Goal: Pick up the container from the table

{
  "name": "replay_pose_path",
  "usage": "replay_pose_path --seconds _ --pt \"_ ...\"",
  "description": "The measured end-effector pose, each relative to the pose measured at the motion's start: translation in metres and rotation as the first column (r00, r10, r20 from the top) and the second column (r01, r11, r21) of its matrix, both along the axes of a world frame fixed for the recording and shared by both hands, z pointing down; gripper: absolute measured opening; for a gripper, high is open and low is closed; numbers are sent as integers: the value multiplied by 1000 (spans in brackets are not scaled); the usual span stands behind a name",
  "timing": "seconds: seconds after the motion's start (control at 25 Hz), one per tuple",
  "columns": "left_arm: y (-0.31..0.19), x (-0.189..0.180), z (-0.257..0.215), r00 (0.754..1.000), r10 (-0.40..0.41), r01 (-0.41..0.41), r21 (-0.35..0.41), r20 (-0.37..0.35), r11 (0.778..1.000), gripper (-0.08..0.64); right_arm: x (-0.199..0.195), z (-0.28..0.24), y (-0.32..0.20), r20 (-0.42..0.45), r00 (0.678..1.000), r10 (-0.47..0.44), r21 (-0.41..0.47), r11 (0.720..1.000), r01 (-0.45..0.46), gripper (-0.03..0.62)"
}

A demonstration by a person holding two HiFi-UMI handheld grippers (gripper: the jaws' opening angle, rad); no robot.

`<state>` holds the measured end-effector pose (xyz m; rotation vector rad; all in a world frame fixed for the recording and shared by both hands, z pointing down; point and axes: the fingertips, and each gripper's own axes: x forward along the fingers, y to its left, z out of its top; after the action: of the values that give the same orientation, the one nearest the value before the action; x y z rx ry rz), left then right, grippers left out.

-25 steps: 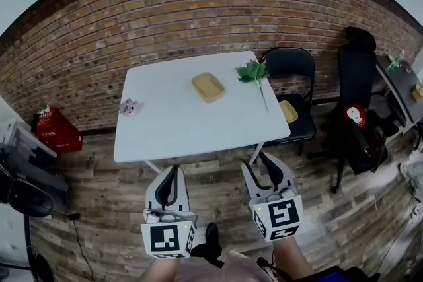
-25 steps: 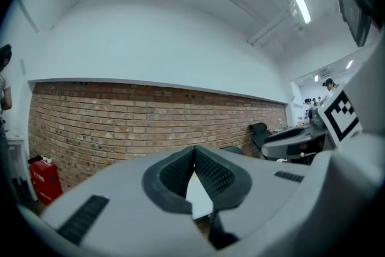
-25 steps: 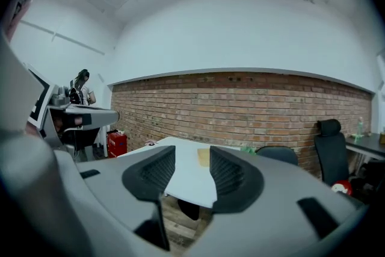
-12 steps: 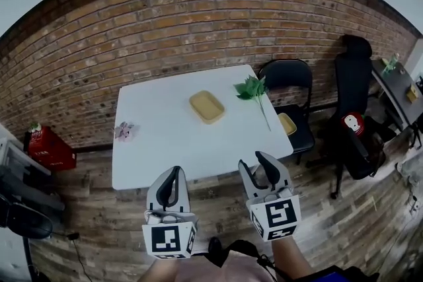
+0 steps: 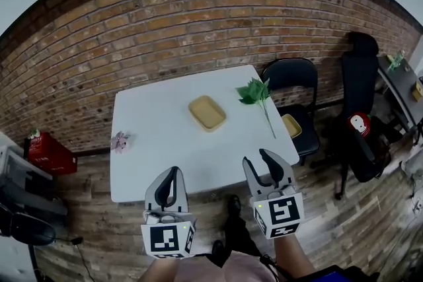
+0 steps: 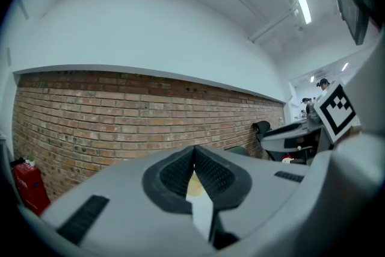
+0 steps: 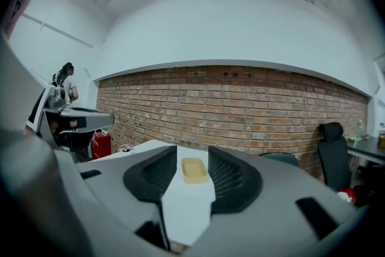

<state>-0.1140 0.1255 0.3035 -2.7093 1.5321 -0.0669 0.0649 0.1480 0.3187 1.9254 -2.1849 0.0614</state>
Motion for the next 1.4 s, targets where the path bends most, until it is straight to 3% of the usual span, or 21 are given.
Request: replay_pose_path --seconds 0.4,0.76,1.16,1.4 --pt "-89 22 15 995 -92 94 -41 47 995 9 45 23 -96 20 999 -42 -49 998 43 164" --pt "-163 60 6 980 -170 175 -35 107 984 9 71 29 -193 61 987 -151 -66 986 155 160" --pt "-207 54 -17 952 -288 287 20 101 958 9 67 5 -268 42 967 -253 -20 967 254 156" --pt "-227 34 -14 938 -338 339 11 81 941 9 48 6 -296 25 955 -296 -35 954 297 156"
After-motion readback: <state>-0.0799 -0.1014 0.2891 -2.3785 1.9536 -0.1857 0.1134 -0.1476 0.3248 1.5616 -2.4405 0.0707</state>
